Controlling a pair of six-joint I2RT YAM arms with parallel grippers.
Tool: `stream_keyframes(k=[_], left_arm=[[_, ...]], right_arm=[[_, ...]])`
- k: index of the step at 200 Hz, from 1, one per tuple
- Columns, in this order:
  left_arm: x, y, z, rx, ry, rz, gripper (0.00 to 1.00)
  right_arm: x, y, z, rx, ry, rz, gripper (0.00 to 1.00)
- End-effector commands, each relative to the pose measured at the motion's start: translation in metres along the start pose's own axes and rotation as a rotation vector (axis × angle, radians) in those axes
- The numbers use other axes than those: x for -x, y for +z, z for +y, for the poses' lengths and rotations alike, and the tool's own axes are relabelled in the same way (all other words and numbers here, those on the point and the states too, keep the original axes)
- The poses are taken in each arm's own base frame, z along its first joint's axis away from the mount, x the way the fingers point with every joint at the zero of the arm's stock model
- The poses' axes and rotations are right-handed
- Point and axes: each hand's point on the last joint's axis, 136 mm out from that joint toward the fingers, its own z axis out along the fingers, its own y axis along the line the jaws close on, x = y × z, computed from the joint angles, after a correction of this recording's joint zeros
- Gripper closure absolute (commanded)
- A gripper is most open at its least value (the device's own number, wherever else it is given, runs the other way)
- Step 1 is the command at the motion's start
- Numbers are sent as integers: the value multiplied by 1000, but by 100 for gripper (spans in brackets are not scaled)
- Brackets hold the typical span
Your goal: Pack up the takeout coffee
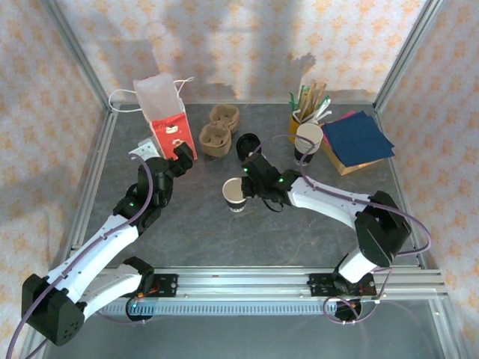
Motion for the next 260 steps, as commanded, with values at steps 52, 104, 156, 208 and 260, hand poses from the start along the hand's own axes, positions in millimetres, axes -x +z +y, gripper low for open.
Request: stream_keyframes(k=[52, 104, 156, 208, 260], left_arm=[[1, -3, 8, 30, 64, 7, 1], [2, -5, 4, 5, 62, 19, 1], [0, -8, 3, -11, 48, 31, 1], [-1, -11, 4, -19, 36, 36, 1], [-3, -10, 3, -25, 34, 40, 1]], right_arm=[[71, -57, 13, -58, -11, -179, 62], [141, -65, -30, -145, 67, -317, 57], [177, -19, -67, -187, 101, -255, 59], [185, 26, -76, -209, 68, -179, 60], [173, 57, -69, -174, 62, -90, 61]])
